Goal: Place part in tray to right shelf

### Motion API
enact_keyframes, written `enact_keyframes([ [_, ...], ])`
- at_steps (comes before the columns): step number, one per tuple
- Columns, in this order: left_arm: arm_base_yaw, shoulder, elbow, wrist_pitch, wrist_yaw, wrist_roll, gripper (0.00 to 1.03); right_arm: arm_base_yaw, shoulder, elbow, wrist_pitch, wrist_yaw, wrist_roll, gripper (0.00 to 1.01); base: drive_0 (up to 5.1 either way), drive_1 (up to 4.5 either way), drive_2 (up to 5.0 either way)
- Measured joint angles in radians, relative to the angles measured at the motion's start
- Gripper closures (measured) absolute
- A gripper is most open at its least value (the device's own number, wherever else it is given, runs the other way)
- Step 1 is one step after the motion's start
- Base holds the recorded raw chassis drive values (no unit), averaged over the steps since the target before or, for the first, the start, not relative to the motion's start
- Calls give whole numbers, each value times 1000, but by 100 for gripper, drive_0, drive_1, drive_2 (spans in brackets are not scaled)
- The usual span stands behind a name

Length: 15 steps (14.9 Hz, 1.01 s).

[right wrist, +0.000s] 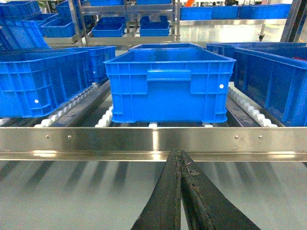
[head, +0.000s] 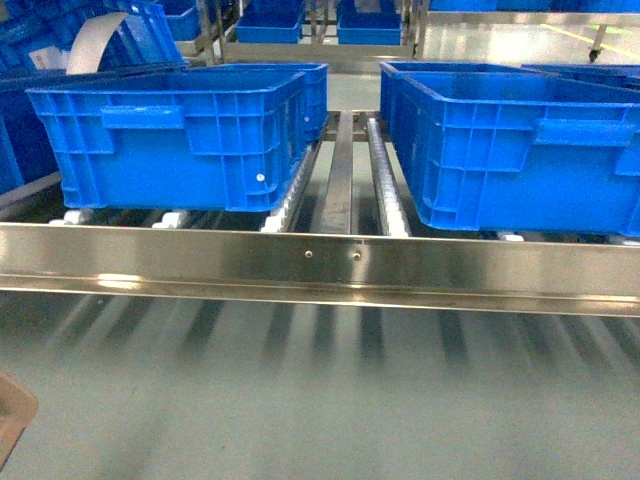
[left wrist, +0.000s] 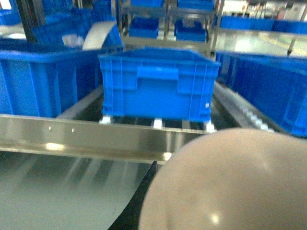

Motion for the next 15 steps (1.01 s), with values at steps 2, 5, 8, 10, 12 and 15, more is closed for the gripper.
enact_keyframes([
  [2,0,-152,0,-149,0,1,91,0,0,0,1,0,0,99,0,0,0],
  [5,0,-153,1,-159,-1,2,91,0,0,0,0,0,0,99,0,0,0],
  [8,0,-153,1,-157,0,2,91,0,0,0,0,0,0,99,0,0,0],
  [10,0,-153,1,-156,0,2,91,0,0,0,0,0,0,99,0,0,0],
  [12,0,-153,1,-156,0,2,91,0,0,0,0,0,0,76,0,0,0],
  [15,0,-153,1,-156,0,2,91,0,0,0,0,0,0,35,0,0,0],
])
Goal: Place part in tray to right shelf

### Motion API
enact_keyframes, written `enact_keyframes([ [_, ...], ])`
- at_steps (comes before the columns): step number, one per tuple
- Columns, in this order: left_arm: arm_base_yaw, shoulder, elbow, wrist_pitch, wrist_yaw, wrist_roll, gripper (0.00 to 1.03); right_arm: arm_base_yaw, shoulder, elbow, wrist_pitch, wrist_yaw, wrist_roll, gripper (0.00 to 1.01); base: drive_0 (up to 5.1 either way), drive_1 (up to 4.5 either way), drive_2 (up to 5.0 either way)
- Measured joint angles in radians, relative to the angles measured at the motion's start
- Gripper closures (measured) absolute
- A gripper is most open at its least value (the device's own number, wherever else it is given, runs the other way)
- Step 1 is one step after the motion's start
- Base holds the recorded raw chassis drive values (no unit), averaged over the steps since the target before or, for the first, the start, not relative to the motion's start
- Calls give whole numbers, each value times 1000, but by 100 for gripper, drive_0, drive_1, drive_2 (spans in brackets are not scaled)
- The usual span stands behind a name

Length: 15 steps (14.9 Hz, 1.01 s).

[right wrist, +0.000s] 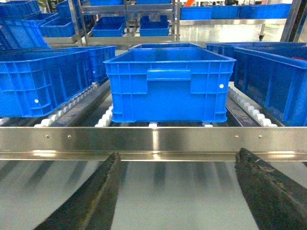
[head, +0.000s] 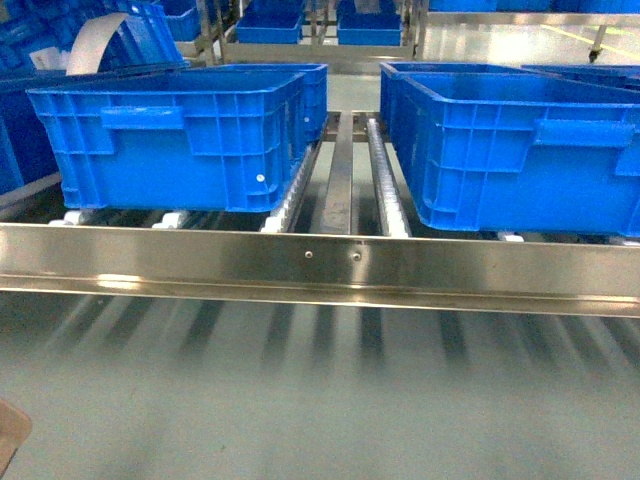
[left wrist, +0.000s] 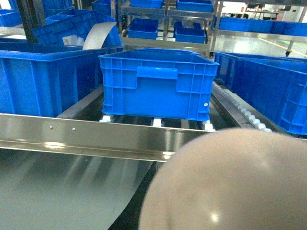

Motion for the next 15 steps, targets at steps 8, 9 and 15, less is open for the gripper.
enact_keyframes([
  [8,0,0,0,0,0,0,91,0,0,0,0,0,0,3,0,0,0],
  [9,0,0,0,0,0,0,91,0,0,0,0,0,0,3,0,0,0],
  [15,0,0,0,0,0,0,91,0,0,0,0,0,0,3,0,0,0],
])
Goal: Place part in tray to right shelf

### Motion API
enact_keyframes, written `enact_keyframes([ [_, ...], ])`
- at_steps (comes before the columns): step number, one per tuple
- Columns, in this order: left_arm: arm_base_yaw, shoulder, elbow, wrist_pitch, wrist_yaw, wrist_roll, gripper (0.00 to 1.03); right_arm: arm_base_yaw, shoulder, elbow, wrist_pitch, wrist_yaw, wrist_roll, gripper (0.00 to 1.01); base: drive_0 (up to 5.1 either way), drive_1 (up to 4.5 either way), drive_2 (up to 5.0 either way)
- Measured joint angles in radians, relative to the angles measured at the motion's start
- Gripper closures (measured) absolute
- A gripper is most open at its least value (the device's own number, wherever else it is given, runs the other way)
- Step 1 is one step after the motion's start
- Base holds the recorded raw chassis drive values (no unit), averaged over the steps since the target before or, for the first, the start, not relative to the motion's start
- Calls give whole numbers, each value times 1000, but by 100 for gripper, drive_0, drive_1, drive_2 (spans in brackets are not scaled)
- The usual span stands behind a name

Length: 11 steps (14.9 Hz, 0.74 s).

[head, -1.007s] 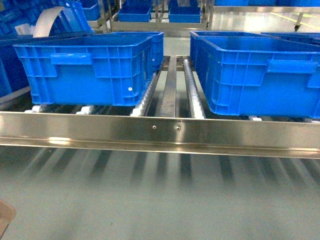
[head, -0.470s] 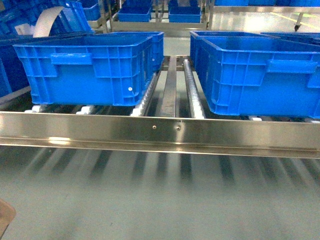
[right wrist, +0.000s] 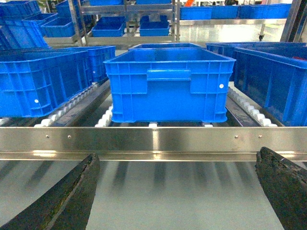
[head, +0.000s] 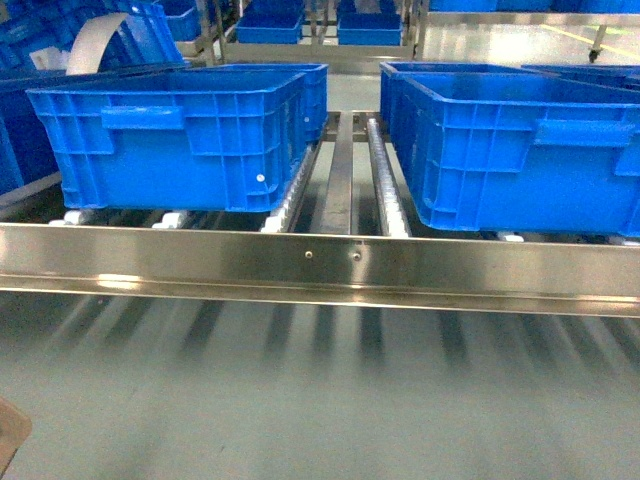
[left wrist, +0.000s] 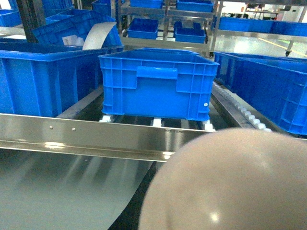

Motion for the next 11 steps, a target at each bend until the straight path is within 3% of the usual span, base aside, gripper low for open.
enact_keyframes([
  [11,0,0,0,0,0,0,91,0,0,0,0,0,0,3,0,0,0],
])
